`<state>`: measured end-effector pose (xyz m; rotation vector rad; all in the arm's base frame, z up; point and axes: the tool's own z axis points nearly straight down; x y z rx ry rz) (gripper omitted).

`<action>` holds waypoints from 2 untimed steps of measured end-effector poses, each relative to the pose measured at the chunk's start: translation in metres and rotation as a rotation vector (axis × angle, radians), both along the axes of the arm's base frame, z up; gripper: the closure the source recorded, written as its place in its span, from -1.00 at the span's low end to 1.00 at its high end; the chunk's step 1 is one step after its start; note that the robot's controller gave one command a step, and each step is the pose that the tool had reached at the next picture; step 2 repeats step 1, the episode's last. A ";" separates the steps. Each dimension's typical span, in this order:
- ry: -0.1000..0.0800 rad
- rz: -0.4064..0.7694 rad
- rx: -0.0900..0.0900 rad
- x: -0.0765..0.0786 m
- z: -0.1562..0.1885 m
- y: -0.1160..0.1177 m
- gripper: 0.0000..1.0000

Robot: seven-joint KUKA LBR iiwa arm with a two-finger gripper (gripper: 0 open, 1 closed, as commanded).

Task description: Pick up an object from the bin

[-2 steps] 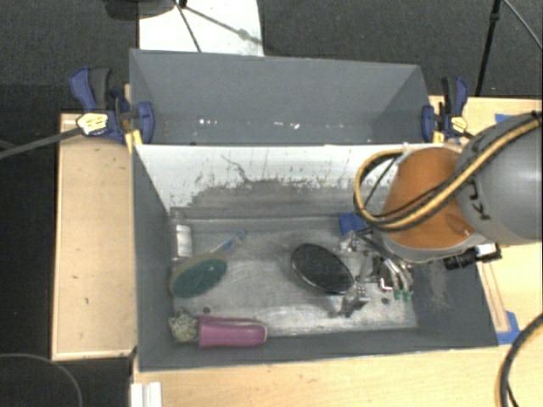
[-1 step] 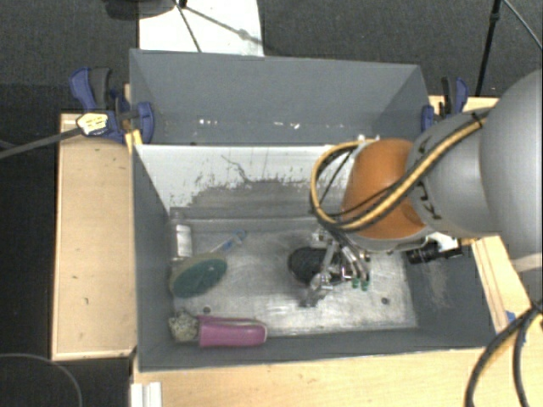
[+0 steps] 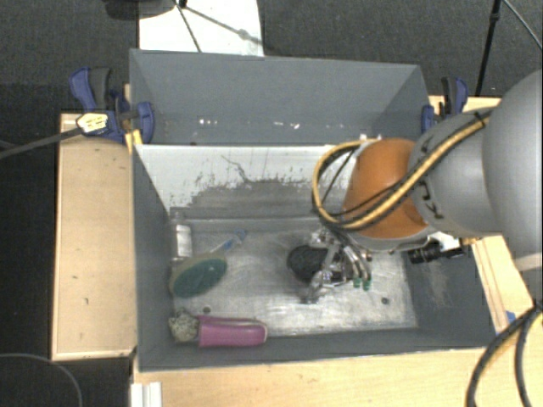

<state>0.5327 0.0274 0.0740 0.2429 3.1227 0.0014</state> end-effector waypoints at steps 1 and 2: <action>0.000 0.058 0.000 0.004 0.147 -0.002 1.00; 0.000 0.058 0.000 0.004 0.147 -0.002 1.00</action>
Offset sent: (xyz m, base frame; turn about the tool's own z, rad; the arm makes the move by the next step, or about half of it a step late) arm 0.0026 -0.0024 0.1426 -0.0590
